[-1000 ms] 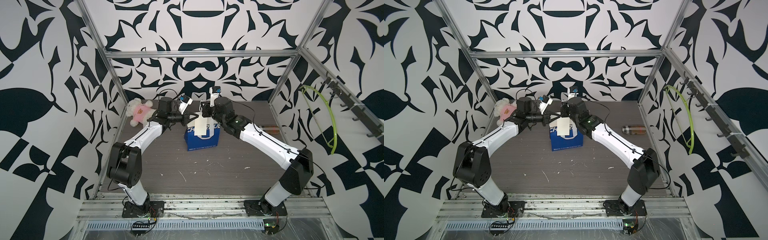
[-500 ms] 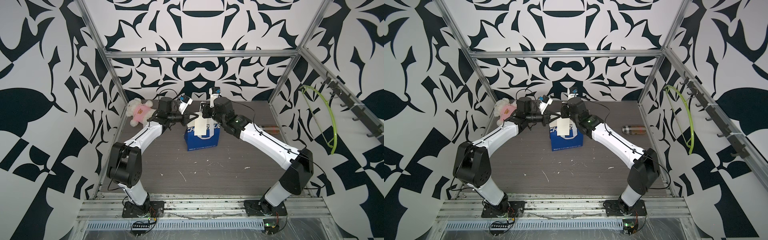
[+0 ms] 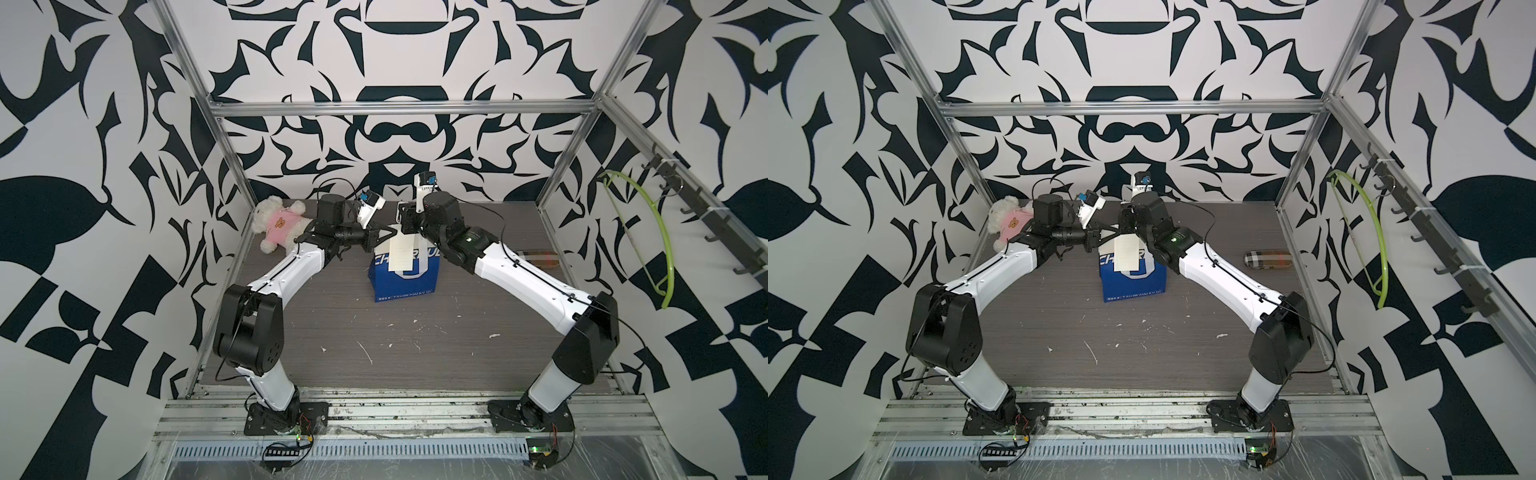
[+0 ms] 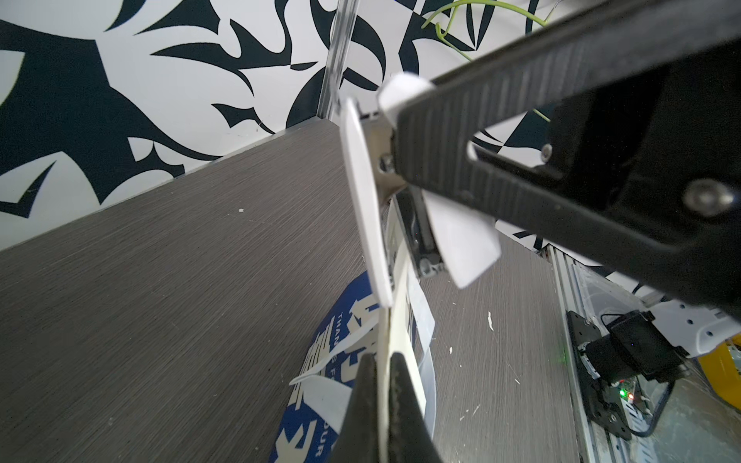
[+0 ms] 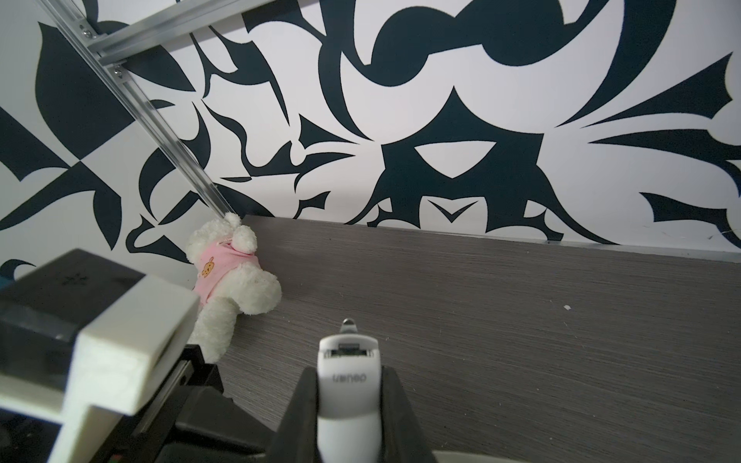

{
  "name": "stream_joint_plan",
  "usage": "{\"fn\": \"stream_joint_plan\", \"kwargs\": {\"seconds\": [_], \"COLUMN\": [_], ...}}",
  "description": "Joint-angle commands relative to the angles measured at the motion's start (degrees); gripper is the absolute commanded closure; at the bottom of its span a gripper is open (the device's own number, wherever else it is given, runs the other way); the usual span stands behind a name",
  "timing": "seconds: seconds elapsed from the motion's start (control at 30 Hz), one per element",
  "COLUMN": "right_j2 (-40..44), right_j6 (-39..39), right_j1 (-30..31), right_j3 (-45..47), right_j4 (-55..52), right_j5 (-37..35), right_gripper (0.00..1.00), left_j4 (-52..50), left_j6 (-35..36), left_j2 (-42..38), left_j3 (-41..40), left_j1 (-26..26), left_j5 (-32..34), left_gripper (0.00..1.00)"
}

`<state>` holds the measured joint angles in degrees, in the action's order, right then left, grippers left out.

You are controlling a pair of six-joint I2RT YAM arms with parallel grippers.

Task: Staple the receipts to the bags
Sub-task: Place the stapler in the takeout bag.

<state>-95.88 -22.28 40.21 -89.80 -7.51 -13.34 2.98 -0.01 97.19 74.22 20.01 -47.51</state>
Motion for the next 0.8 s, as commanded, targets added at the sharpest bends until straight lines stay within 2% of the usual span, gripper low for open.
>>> {"fn": "stream_joint_plan", "kwargs": {"seconds": [0.0,0.2,0.6,0.77], "right_j2": [1.2,1.8,1.7,1.6], "right_j6": [0.8,0.8,1.5,2.0], "right_j1": [0.2,0.3,0.4,0.4], "right_j3": [-2.1,-1.6,-1.2,-1.7], "right_j4": [0.2,-0.3,-0.1,-0.5], "right_j5": [-0.5,0.6,-2.9,-1.9], "right_gripper": [1.0,1.0,1.0,1.0], "left_j4": [-1.0,-1.0,-0.2,-0.1], "left_j6": [0.7,0.5,0.0,0.0], "left_j2": [-0.1,0.3,0.2,0.1], "left_j3": [-0.2,-0.3,0.1,-0.4], "left_j1": [0.0,0.0,0.0,0.0], "left_j5": [0.4,1.0,0.0,0.2], "left_gripper": [1.0,1.0,1.0,1.0]}}
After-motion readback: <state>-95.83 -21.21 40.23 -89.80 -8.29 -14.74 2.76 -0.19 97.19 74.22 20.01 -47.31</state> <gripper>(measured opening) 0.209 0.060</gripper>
